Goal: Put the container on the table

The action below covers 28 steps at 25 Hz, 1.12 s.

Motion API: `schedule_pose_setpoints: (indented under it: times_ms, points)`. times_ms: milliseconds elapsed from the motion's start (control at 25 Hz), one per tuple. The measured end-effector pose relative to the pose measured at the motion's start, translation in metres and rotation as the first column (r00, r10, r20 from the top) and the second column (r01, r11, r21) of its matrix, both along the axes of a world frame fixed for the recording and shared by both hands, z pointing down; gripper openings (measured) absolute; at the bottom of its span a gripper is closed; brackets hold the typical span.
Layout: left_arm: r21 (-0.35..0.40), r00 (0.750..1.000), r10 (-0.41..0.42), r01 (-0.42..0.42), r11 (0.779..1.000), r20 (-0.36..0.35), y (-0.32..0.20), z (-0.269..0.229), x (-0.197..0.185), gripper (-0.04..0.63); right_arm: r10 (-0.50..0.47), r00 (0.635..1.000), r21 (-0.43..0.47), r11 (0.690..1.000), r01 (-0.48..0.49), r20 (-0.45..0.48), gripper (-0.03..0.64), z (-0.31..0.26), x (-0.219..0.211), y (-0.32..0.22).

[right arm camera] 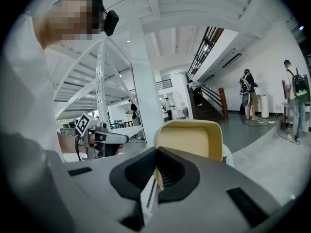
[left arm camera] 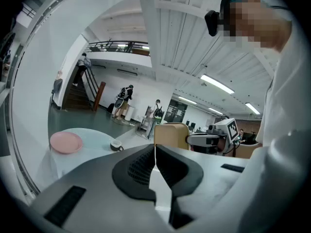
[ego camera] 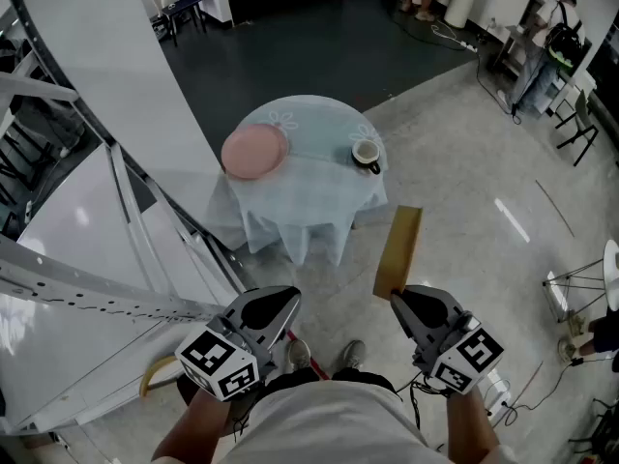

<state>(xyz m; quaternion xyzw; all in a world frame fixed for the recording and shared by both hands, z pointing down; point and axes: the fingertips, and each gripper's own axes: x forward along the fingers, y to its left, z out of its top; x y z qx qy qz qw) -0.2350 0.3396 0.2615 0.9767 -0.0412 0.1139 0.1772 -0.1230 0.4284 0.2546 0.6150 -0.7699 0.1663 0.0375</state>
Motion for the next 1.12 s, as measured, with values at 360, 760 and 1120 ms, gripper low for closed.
schedule_pose_setpoints:
  times_ms: [360, 760, 1120]
  points:
    - [-0.009, 1.0, 0.01, -0.01, 1.0, 0.016, 0.008, 0.012, 0.01, 0.028, 0.008, 0.999, -0.015, 1.0, -0.008, 0.033, 0.029, 0.009, 0.008, 0.006]
    - [-0.021, 0.998, -0.013, 0.015, 1.0, 0.067, 0.03, 0.03, 0.035, 0.028, -0.012, 0.998, -0.04, 0.999, 0.015, 0.062, 0.029, 0.03, 0.036, 0.026]
    - [0.012, 0.993, -0.062, 0.061, 0.998, 0.101, 0.052, 0.038, 0.066, 0.028, -0.045, 0.993, -0.043, 0.998, 0.05, 0.105, 0.029, 0.052, 0.076, 0.042]
